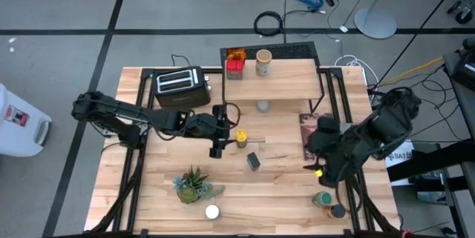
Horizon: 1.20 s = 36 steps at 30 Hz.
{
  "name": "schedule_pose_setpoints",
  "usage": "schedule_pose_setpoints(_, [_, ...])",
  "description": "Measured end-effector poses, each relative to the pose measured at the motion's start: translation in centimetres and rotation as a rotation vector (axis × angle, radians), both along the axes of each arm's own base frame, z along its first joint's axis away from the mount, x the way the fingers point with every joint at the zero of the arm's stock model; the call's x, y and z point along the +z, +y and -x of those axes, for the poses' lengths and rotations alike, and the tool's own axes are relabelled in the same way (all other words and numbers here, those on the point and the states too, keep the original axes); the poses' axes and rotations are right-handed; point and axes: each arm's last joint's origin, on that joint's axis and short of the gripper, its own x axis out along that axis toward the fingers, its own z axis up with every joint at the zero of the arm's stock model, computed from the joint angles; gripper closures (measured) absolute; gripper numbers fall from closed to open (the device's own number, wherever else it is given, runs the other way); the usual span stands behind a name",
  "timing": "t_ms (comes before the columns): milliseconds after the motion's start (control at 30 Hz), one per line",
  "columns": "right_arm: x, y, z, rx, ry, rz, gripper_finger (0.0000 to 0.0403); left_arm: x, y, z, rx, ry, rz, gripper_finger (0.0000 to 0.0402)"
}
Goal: Shelf spices
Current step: Put the yellow seasoning bottle on the shelf
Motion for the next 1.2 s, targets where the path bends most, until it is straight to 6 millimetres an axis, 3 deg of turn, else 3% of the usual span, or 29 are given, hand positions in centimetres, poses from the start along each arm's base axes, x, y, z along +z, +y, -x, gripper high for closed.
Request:
schedule_pose_setpoints(467, [-3.0, 3.4, -2.9, -0.026, 0.029, 0.156, 0.0124, -1.4, 3.3, -0.6, 0.011, -0.054, 0.101, 0.0134])
schedule_pose_setpoints(667, [-4.6, 4.9, -4.3, -0.041, 0.022, 0.260, 0.0124, -2.9, 4.3, -1.4, 0.020, -0.004, 0.093, 0.0134])
schedule_pose_setpoints(1200, [-6.8, 6.7, -6.1, -0.100, 0.046, 0.256, 0.0124, -3.6, 5.4, -1.6, -0.068, 0.012, 0.180, 0.0134])
